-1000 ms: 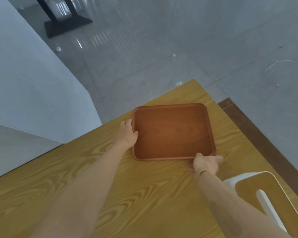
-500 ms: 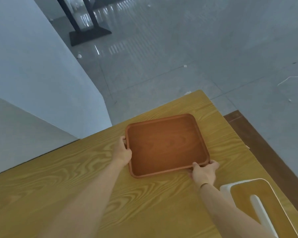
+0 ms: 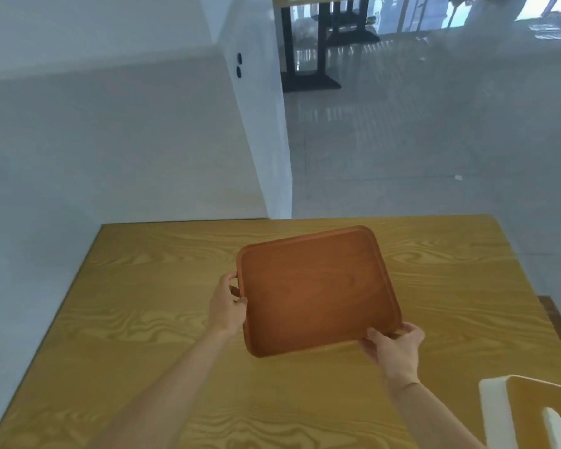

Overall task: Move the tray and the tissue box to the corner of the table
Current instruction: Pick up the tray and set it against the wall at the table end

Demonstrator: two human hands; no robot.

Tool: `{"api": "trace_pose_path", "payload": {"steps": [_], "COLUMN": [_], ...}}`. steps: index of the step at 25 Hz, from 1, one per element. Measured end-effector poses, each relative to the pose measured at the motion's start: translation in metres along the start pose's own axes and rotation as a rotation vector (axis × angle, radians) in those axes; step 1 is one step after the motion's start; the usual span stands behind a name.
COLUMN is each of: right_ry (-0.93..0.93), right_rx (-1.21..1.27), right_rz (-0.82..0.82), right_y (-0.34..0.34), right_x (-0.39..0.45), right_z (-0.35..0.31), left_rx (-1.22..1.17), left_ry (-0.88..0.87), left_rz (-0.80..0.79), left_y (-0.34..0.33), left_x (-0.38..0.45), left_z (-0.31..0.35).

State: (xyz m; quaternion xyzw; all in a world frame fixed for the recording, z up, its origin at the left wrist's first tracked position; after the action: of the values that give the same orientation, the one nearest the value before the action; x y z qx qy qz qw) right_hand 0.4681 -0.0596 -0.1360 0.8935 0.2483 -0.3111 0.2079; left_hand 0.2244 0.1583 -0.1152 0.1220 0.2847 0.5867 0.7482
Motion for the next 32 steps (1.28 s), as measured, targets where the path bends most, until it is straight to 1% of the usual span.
{"api": "trace_pose_path", "payload": {"steps": [8,14,17,21,24,28,32], "right_ry": [0.089,0.134,0.144,0.14,0.146,0.16,0.139], "right_rx": [-0.093,-0.116,-0.125,-0.13,-0.12,-0.104,-0.099], "right_rz": [-0.193,-0.31,-0.323,-0.328,-0.311,-0.295,-0.247], "right_y": [-0.089,-0.145,-0.17,-0.191,-0.203,-0.22,-0.232], "right_x": [-0.1,-0.181,-0.209,-0.224,-0.223,-0.203,-0.177], "right_z": [0.031,0.063,0.074,0.081,0.077,0.063,0.05], "left_rx": [-0.106,-0.176,-0.187,-0.192,-0.189,-0.188,-0.136], "left_ry": [0.008,0.028,0.033,0.023,0.019,0.004,0.004], "left_rz": [0.207,0.294,0.312,0.304,0.282,0.264,0.22], "left_y": [0.145,0.244,0.279,0.302,0.307,0.302,0.29], "left_x": [-0.065,-0.11,-0.119,-0.116,-0.101,-0.067,-0.024], "left_z": [-0.093,-0.159,-0.18,-0.194,-0.195,-0.189,-0.173]}}
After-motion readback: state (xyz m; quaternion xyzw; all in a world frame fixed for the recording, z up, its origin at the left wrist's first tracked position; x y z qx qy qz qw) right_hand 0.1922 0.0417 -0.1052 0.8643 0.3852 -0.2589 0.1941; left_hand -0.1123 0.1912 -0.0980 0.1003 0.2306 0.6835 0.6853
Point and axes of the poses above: each hand's wrist, its own x-axis towards the middle knuckle, its own y-axis out of the back of the hand, z = x × y, the point moved 3 cm from there along x, towards the middle knuckle, and after that the axes turned 9 degrees about -x, right-handed, at the moved point
